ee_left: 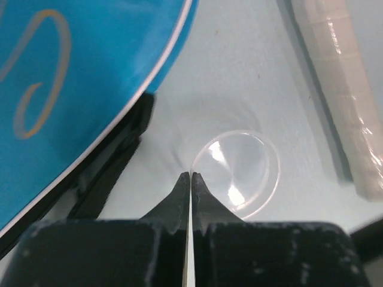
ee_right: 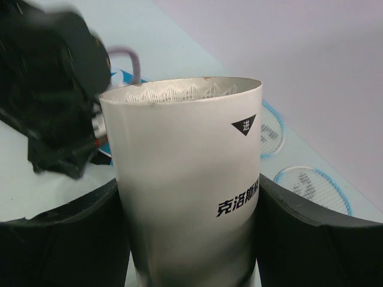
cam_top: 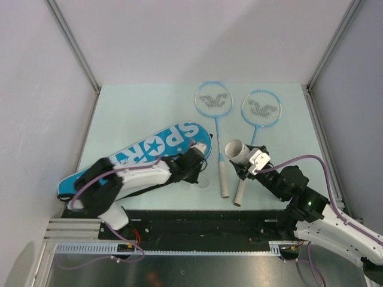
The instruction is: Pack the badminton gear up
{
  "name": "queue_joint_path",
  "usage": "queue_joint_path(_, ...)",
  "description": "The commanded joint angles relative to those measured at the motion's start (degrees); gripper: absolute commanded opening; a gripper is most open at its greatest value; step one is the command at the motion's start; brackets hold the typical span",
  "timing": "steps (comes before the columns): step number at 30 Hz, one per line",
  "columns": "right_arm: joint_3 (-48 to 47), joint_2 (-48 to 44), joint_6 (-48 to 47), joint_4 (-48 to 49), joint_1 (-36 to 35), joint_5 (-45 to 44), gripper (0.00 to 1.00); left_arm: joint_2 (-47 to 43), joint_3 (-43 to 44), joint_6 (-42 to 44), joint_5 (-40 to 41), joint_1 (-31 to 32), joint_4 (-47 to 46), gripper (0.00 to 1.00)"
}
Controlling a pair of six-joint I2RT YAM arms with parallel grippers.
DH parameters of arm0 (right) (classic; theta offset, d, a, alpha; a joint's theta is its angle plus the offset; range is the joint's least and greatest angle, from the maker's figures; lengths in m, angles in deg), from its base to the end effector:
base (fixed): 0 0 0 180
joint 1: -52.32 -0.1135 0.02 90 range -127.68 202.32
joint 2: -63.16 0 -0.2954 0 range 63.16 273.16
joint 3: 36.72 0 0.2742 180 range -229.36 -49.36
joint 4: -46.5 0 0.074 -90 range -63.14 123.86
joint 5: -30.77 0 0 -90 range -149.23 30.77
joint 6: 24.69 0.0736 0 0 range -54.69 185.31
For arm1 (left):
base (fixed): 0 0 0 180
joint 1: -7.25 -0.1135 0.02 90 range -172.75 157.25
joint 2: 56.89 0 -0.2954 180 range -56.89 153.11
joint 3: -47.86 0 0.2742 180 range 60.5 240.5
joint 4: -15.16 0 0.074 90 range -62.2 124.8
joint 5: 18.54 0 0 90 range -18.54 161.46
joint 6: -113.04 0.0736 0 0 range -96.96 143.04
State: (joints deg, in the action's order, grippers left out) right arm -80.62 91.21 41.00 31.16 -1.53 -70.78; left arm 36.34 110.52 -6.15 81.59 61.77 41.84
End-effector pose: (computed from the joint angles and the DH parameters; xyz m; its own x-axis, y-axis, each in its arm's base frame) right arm 0.1117 0.1279 0.3286 0.2818 -0.2979 -0.9120 -0.6112 0.6770 -0.4100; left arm 0.2148 -0.2791 0.1458 -0.7902 0.2814 -0.5444 0.4135 0.9005 -0.1347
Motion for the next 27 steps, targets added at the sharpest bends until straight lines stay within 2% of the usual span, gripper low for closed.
queue_joint_path(1,-0.2,2.8,3.1,-0.5,-0.1,3.9,0.2,-20.9,-2.8,6.0,-5.0,-4.5,-0.1,0.0)
queue_joint_path(3,-0.2,4.8,2.8,0.0,-0.2,4.9,0.2,-28.1,-2.6,10.8,-9.6,-6.9,0.0,0.0)
queue_joint_path(4,-0.2,5.4,2.5,0.2,-0.2,6.3,0.19,-34.8,-2.4,12.3,-12.7,-7.7,-0.1,0.01)
queue_joint_path(5,-0.2,6.1,1.7,0.8,-0.2,7.2,0.18,-37.2,-1.9,15.5,-19.3,-9.3,0.0,0.0)
queue_joint_path(7,-0.2,8.2,0.9,1.6,-0.3,10.9,0.18,-43.0,0.2,17.8,-24.0,-9.8,0.5,0.0)
queue_joint_path(8,-0.2,9.0,0.2,2.2,-0.4,13.5,0.19,-44.1,1.8,19.9,-31.7,-9.8,0.5,0.0)
queue_joint_path(12,-0.2,11.4,-2.3,5.2,-0.6,25.4,0.2,-42.9,6.1,20.2,-44.7,-9.8,1.9,0.01)
queue_joint_path(18,-0.2,14.1,-4.0,8.0,-1.8,27.4,0.21,-39.5,8.3,22.0,-47.8,-9.5,3.4,0.0)
queue_joint_path(27,-0.2,14.1,-3.9,10.4,-2.0,29.4,0.21,-37.3,8.5,24.6,-43.1,-7.1,3.5,0.0)
